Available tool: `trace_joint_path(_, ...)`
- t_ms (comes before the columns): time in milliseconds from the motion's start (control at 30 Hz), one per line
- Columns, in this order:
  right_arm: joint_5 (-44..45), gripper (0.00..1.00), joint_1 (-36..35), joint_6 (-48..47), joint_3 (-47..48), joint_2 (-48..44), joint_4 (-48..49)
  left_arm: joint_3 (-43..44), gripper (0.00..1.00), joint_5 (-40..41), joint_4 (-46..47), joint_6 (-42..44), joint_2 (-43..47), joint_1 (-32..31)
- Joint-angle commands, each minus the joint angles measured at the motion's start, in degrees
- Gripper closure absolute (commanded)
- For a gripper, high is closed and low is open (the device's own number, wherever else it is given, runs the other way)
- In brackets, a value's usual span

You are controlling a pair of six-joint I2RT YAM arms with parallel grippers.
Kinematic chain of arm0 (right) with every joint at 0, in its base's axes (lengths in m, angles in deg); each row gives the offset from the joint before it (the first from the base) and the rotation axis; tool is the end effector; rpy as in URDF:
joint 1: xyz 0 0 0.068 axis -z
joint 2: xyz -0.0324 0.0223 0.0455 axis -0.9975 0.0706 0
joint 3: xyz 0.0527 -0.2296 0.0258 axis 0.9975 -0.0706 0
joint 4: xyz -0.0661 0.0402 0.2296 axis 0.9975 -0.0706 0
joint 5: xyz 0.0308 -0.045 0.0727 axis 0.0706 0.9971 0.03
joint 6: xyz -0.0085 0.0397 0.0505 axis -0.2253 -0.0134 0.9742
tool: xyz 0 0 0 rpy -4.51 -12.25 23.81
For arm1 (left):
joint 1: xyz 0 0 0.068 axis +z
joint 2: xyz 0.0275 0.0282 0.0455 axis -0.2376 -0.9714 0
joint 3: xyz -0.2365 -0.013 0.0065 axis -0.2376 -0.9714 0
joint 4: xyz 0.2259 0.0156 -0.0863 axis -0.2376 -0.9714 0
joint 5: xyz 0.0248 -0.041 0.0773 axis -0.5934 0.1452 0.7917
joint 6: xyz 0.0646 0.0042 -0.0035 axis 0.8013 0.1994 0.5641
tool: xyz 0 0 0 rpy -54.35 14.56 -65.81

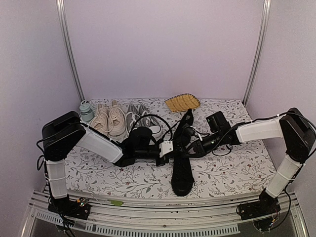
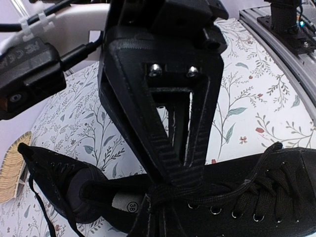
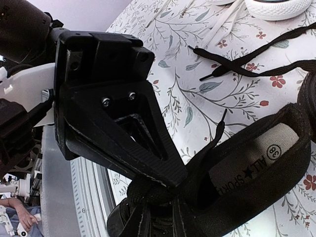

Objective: Tie the shoes
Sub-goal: Adjust the loops with the shoelace on the shoe.

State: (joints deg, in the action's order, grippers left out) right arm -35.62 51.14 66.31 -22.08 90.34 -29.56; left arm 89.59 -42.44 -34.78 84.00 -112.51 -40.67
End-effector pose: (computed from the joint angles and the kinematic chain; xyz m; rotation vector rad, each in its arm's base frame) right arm 0.2366 0.2107 0.1357 -1.0355 2.2489 1.3323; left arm 0.2142 -0.3289 0.1152 1.4569 1.2979 -0.6371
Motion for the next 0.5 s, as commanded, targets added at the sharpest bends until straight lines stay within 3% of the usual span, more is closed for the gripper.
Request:
trace_joint_path(0, -1.79, 0.82, -0.31, 1.2, 0.38, 0.51, 4.07, -0.13, 1.0, 0.16, 1.37, -0.02, -0.53, 0.62)
trace_joint_path(333, 0.6, 0.82, -0.28, 4.07, 1.21, 2.35, 7.33, 0.0, 1.0, -0.27, 1.56, -0.01, -0.62, 0.62)
trace_joint_path(400, -0.18, 0.75, -0.26, 4.65, 1.25, 2.58, 7.96, 0.23, 1.0, -0.42, 1.58, -0.05, -0.79, 0.6)
trace_joint_path(467, -0.64, 0.73, -0.26, 5.06, 1.35, 2.92, 8.13, 0.29, 1.0, -0.66, 1.59, -0.25, -0.81, 0.55)
